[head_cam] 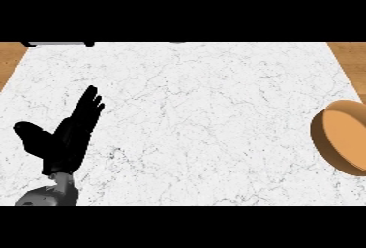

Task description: Pick the cupcake from the tray and place it in the pot

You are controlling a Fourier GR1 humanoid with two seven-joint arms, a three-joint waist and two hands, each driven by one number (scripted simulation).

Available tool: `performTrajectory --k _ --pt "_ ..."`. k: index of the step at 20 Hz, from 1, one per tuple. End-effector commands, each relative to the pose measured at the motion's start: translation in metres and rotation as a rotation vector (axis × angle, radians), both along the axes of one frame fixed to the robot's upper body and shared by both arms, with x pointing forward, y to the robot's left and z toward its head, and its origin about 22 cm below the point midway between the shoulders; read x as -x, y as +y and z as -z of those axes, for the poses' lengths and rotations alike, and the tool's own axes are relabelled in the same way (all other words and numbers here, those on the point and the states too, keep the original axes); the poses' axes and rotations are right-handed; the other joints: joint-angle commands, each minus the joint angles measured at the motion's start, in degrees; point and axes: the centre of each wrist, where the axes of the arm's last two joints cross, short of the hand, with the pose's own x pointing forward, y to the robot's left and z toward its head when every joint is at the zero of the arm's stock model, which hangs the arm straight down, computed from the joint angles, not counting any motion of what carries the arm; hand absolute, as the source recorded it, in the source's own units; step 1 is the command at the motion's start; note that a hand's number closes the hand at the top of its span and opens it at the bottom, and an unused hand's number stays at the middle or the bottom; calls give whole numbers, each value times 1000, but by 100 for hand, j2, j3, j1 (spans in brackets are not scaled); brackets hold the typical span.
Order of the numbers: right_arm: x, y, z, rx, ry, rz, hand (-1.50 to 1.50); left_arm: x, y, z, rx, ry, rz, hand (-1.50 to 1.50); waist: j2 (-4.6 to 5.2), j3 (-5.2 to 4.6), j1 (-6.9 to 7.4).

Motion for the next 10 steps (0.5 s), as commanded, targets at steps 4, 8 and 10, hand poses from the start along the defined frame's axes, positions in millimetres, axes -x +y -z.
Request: performTrajectory --k 4,8,10 --pt "-36 2 -11 -59 19 69 150 3 -11 -2 11 9 42 0 43 6 204" --pt "-59 -10 -14 -67 72 77 150 -16 3 -1 10 -7 29 0 49 5 190" --pt "-72 -27 11 -92 75 74 150 -13 -10 -2 -5 -16 45 0 50 8 200"
